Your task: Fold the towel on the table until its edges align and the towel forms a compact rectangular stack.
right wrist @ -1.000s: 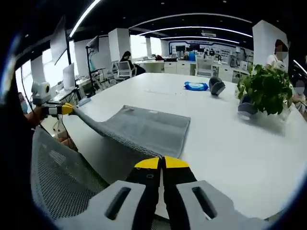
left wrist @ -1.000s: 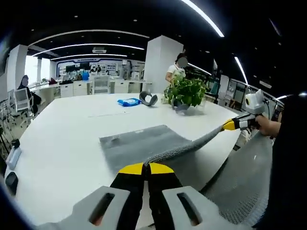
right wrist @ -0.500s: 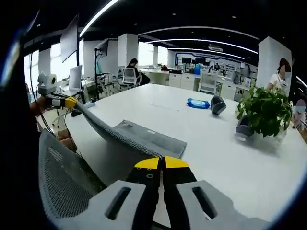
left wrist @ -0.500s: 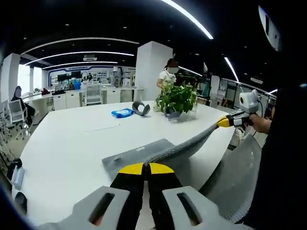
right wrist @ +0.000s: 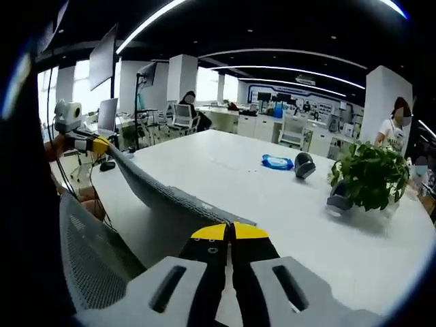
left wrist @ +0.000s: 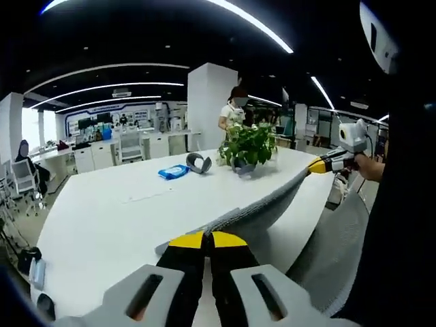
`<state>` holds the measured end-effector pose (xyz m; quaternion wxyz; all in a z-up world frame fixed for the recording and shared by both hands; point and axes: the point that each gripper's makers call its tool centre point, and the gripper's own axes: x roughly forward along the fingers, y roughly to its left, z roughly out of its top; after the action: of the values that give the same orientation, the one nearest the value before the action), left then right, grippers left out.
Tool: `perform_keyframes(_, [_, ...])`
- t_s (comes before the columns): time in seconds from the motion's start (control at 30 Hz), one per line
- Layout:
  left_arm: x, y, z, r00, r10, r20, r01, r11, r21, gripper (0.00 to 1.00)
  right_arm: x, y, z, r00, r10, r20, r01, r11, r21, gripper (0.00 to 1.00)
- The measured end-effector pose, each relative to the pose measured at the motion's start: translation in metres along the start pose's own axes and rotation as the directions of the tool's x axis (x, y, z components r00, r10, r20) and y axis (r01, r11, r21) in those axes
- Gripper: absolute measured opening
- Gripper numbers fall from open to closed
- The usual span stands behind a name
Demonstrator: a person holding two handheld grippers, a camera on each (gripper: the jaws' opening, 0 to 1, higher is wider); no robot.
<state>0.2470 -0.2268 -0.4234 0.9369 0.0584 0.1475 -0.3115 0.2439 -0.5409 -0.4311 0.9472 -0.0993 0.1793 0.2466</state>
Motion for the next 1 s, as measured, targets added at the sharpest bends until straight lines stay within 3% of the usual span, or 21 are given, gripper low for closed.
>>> perform_keyframes(0.2, [-0.004, 0.002, 0.013, 0.999, 0.007, 0.036, -0.006, 1.000, -0.006, 0.02, -0.005, 0.002, 0.016, 1.000, -0.008, 0.013, 0.008, 0.999, -0.031, 0.00])
perform_keyframes(1.0, [0.005, 0.005, -0.022, 0.998, -0.002, -0.061, 0.000, 1.000, -0.029, 0.02, 0.018, 0.007, -0.005, 0.999, 0.007, -0.036, -0.007, 1.000, -0.015, 0.00])
